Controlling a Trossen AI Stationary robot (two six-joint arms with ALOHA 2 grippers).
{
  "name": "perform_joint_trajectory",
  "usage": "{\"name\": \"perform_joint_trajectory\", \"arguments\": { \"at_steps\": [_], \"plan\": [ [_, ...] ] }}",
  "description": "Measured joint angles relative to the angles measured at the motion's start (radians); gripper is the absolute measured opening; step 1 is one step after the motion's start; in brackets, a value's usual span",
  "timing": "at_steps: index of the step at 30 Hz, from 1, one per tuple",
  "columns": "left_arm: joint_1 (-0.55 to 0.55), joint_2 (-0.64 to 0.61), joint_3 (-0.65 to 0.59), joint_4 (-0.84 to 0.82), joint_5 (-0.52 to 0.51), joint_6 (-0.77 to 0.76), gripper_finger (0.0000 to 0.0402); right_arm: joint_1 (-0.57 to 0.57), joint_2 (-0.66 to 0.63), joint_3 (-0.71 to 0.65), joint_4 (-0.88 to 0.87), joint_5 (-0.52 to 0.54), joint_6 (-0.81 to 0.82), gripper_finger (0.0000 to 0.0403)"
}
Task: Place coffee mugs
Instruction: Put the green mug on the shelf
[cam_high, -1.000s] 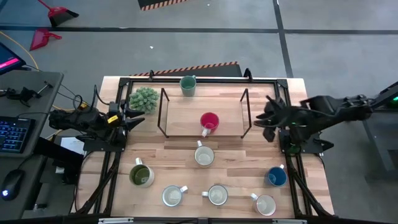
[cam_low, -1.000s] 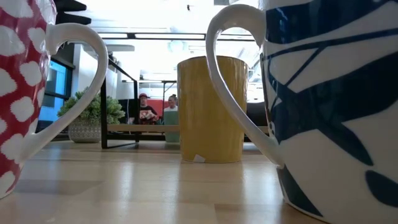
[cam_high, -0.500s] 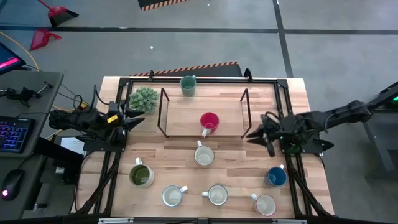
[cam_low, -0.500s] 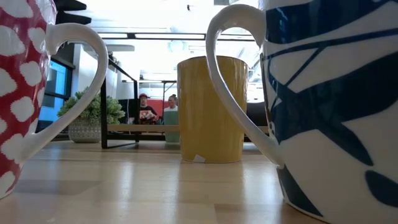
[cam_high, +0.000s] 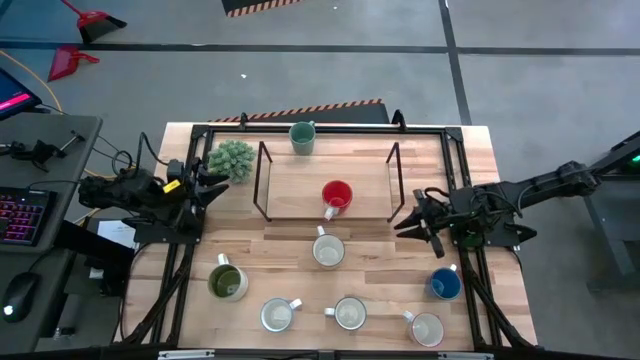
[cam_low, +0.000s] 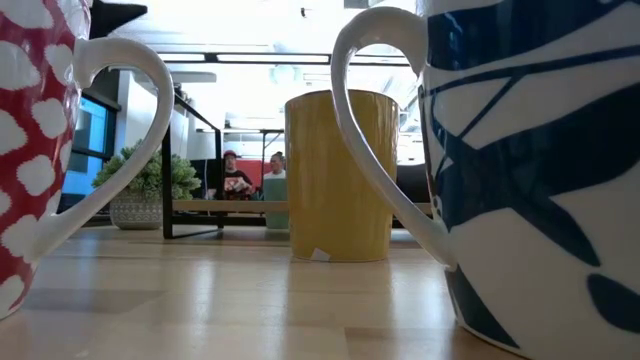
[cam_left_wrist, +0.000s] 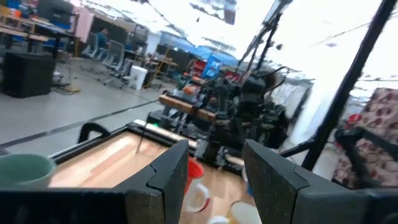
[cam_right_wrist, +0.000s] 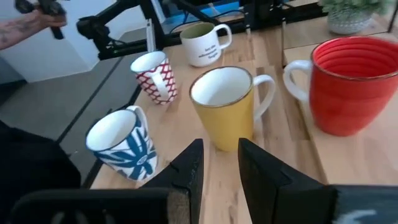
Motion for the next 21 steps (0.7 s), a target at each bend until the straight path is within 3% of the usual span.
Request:
{"name": "perform_joint_trajectory", "arguments": {
  "at_steps": [5,8,14,18,21],
  "plan": [
    [0.000,0.024,0.000,0.024,0.118,-0.046,0.0145,0.000,0.000,0.000,0.008,0.040,0.044,0.0080],
    [0.000,0.080,0.000,0.094,0.105,-0.084,0.0145,0.000,0.000,0.000,0.008,0.057,0.061,0.0080],
    [0.005,0.224,0.051,0.181,-0.117,0.032,0.0155,-0.001,0.000,0.000,0.008,0.083,0.084,0.0080],
    [0.032,0.364,0.153,0.182,-0.251,0.102,0.0173,-0.002,0.000,0.000,0.008,0.100,0.113,0.0080],
    [0.077,0.476,0.263,0.186,-0.283,0.161,0.0185,-0.002,0.000,0.000,0.008,0.100,0.113,0.0080]
  ]
}}
